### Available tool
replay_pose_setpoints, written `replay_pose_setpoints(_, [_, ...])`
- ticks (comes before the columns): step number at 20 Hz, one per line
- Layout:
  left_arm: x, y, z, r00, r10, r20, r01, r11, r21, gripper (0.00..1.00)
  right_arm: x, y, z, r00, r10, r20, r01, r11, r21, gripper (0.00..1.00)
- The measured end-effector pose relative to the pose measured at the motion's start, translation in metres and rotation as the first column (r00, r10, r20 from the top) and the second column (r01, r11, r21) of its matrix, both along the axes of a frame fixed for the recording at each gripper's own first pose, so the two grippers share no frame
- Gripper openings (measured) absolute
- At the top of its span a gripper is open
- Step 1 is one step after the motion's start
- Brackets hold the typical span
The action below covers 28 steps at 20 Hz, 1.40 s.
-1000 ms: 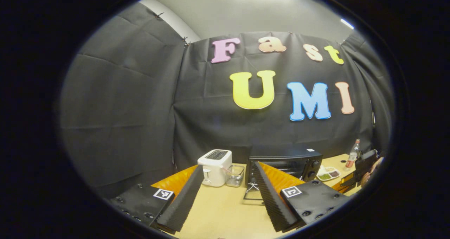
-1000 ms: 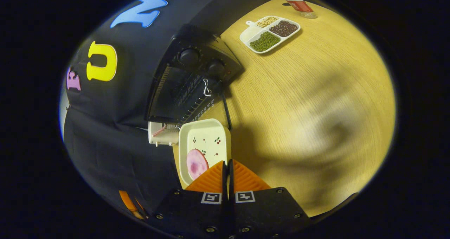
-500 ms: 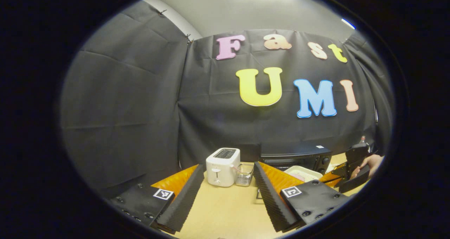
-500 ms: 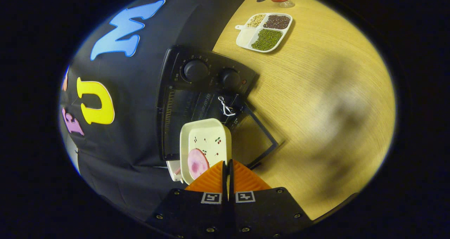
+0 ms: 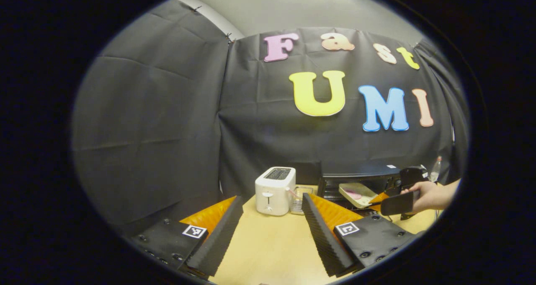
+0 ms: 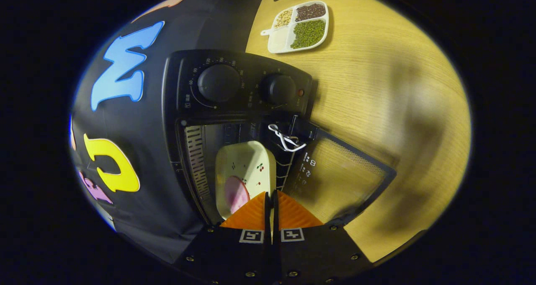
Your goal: Open the electric oven with the left hand, put the food in, and close the electric oven.
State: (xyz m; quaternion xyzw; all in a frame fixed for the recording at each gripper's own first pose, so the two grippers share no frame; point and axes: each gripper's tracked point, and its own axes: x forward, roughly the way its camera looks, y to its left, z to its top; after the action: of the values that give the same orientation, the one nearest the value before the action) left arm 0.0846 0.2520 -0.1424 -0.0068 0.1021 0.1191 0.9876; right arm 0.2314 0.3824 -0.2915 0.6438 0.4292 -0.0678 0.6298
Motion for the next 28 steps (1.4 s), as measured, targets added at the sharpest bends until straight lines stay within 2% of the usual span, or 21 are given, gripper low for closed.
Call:
replay_pose_setpoints(2, [0.001,0.001,-0.004,1.000,-0.003,-0.014,0.003,1.000,0.006,0.96,0.010,0.004,-0.003,1.000,-0.026,0.002,0.026,1.000,0.002,0.01])
replay_pose_setpoints(4, [0.002,-0.002,-0.007,1.000,-0.007,-0.027,0.008,1.000,0.007,0.96,0.018,0.006,-0.001,0.999,-0.042,0.031,0.042,0.999,0.005,0.03])
replay_pose_setpoints(5, [0.002,-0.003,-0.008,1.000,-0.012,-0.027,0.012,1.000,0.008,0.96,0.021,0.009,0.003,0.998,-0.045,0.051,0.044,0.999,0.012,0.06])
replay_pose_setpoints(6, [0.002,-0.005,-0.006,0.999,-0.018,-0.027,0.018,1.000,0.010,0.92,0.017,0.011,0.010,0.997,-0.033,0.068,0.032,0.999,0.014,0.11])
replay_pose_setpoints(7, [0.003,-0.008,-0.006,0.999,-0.023,-0.025,0.023,1.000,0.012,0.96,0.018,0.013,0.011,0.996,-0.017,0.087,0.015,1.000,0.018,0.13])
replay_pose_setpoints(8, [0.004,-0.010,-0.005,0.999,-0.028,-0.023,0.028,1.000,0.013,0.96,0.015,0.014,0.017,0.994,-0.004,0.108,0.001,1.000,0.022,0.18])
replay_pose_setpoints(9, [0.005,-0.013,-0.004,0.999,-0.034,-0.022,0.034,0.999,0.008,0.92,0.013,0.015,0.022,0.991,0.017,0.129,-0.020,1.000,0.023,0.25])
replay_pose_setpoints(10, [0.006,-0.017,-0.003,0.999,-0.041,-0.019,0.041,0.999,0.002,0.96,0.007,0.019,0.026,0.988,0.047,0.146,-0.049,0.999,0.011,0.49])
replay_pose_setpoints(11, [0.006,-0.021,-0.005,0.999,-0.049,-0.018,0.049,0.999,-0.002,0.92,0.003,0.012,0.030,0.983,0.073,0.167,-0.072,0.997,-0.012,0.73])
replay_pose_setpoints(12, [0.007,-0.025,-0.006,0.998,-0.055,-0.019,0.055,0.998,-0.004,0.96,-0.004,0.010,0.034,0.977,0.103,0.188,-0.096,0.994,-0.045,0.97])
replay_pose_setpoints(13, [0.009,-0.029,-0.008,0.998,-0.065,-0.020,0.065,0.998,-0.009,0.92,-0.010,0.006,0.038,0.967,0.140,0.215,-0.126,0.989,-0.079,0.97])
replay_pose_setpoints(16, [0.016,-0.047,-0.015,0.994,-0.103,-0.027,0.103,0.994,-0.028,0.91,-0.030,-0.007,0.055,0.929,0.246,0.277,-0.203,0.963,-0.176,0.97])
replay_pose_setpoints(19, [0.021,-0.070,-0.023,0.988,-0.147,-0.040,0.144,0.988,-0.056,0.91,-0.053,-0.028,0.071,0.878,0.351,0.327,-0.263,0.922,-0.284,0.97])
replay_pose_setpoints(21, [0.027,-0.088,-0.032,0.982,-0.183,-0.056,0.178,0.981,-0.076,0.91,-0.066,-0.043,0.082,0.831,0.421,0.363,-0.289,0.885,-0.365,0.98])
replay_pose_setpoints(22, [0.029,-0.096,-0.038,0.977,-0.201,-0.065,0.196,0.977,-0.085,0.96,-0.071,-0.052,0.083,0.804,0.465,0.370,-0.303,0.856,-0.418,0.97])
replay_pose_setpoints(24, [0.035,-0.115,-0.052,0.967,-0.239,-0.088,0.229,0.967,-0.108,0.96,-0.080,-0.074,0.084,0.753,0.540,0.376,-0.303,0.791,-0.531,0.97])
replay_pose_setpoints(27, [0.043,-0.143,-0.076,0.946,-0.297,-0.130,0.275,0.948,-0.159,1.00,-0.091,-0.101,0.095,0.709,0.593,0.382,-0.261,0.724,-0.638,0.98])
replay_pose_setpoints(28, [0.044,-0.152,-0.087,0.937,-0.315,-0.151,0.287,0.941,-0.180,0.92,-0.094,-0.111,0.098,0.700,0.605,0.379,-0.246,0.702,-0.668,0.98])
